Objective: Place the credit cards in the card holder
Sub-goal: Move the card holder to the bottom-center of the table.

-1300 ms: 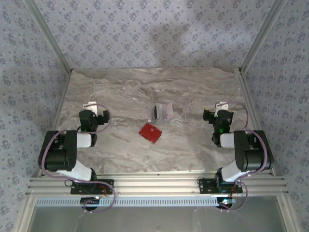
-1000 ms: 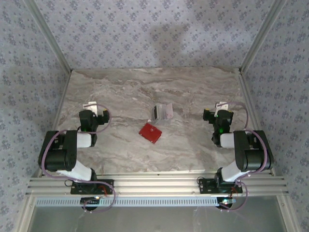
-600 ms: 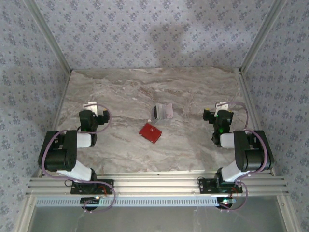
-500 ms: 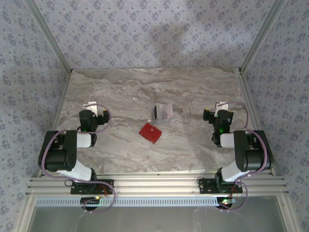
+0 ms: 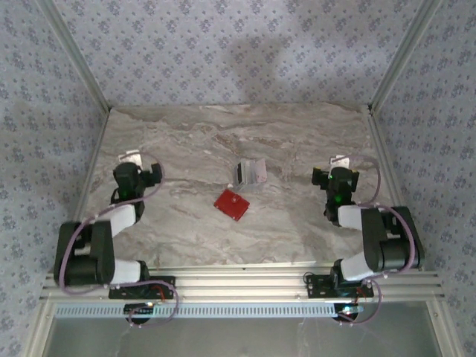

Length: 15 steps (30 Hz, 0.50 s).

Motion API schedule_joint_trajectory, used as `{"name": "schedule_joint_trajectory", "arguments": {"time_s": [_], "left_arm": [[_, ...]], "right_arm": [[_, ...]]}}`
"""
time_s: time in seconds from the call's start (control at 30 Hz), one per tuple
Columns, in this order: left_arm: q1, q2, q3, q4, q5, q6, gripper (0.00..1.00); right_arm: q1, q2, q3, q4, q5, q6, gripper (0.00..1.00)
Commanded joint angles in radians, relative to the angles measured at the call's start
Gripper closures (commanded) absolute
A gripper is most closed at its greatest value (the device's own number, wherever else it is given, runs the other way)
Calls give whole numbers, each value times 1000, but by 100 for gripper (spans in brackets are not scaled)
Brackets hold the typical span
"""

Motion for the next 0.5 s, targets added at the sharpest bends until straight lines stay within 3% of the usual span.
{"name": "schedule_joint_trajectory", "arguments": {"time_s": [0.0,0.07,0.13,0.23,0.33,0.4,0.47], "left_arm": [[-52,-162,135,-307,-165,-151,0],[-65,-204,243,-559,-223,-337,0],[-55,-221,315,-684,-122,-428,0],[-38,-258,295,-700,42,-543,0],[-36,-300,205,-588,230,-577,0],[-68,-305,185,-594,292,-594,0],[-127,-305,169,-602,341,-586,1]], "right_arm": [[43,-156,175,-336,144,39,0],[56,-239,242,-490,136,140,0],[50,-313,286,-614,85,313,0],[3,-366,324,-830,28,635,0],[-36,-388,311,-807,-144,635,0],[-19,-399,312,-844,-177,637,0],[12,-407,305,-876,-212,656,12]]}}
